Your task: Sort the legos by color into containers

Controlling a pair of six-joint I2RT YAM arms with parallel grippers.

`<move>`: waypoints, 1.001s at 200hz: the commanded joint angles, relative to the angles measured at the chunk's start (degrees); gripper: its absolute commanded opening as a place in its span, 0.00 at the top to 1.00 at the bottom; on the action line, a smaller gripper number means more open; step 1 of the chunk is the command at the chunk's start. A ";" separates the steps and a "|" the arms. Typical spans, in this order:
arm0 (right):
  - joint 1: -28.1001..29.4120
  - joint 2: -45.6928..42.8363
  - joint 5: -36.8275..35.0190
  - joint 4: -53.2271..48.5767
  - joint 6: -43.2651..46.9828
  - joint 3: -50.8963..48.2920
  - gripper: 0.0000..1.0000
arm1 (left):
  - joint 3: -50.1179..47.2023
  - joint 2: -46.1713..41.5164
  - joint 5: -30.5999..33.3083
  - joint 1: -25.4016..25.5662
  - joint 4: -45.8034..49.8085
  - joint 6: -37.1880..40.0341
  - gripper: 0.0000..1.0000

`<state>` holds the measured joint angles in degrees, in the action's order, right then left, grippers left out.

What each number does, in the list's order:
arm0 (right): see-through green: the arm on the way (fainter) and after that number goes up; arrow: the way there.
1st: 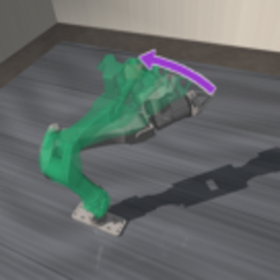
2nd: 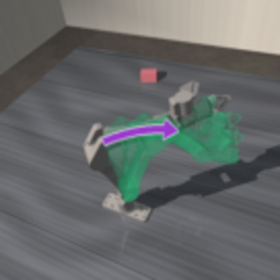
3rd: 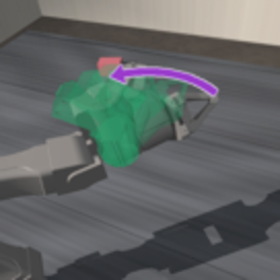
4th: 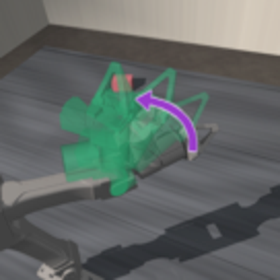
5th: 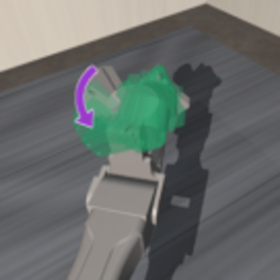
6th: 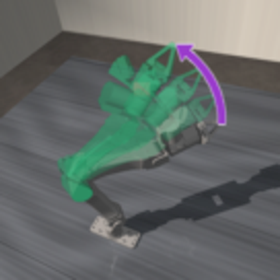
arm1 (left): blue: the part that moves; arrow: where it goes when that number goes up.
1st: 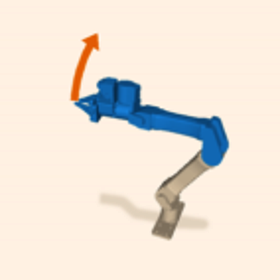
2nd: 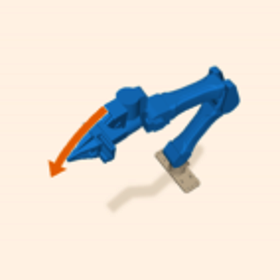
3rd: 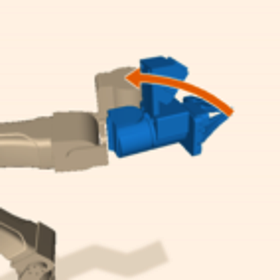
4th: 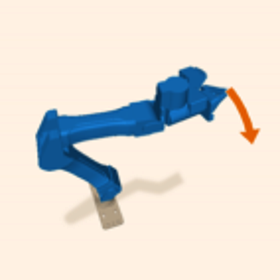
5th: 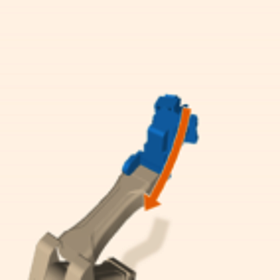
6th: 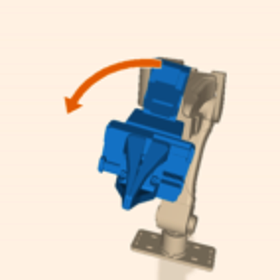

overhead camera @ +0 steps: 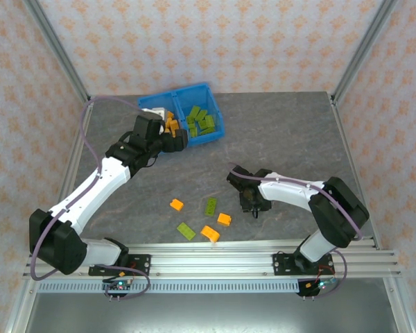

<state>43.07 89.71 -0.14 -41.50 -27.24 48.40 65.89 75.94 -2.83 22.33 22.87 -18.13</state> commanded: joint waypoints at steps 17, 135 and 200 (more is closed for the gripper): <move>-0.18 -0.35 -1.80 0.64 -0.16 0.98 0.68 | -0.41 -0.24 -0.26 -0.62 -1.16 -0.91 0.00; -3.96 14.89 -8.09 -0.08 16.20 53.95 0.74 | -2.25 -7.67 0.63 -0.54 1.64 1.06 0.00; -7.53 50.38 -0.91 -8.97 15.42 99.50 0.74 | -4.82 -13.26 2.37 -0.48 6.15 -0.32 0.00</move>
<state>36.45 131.74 -3.31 -43.53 -12.29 137.82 62.59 64.95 -2.35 22.33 25.96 -17.96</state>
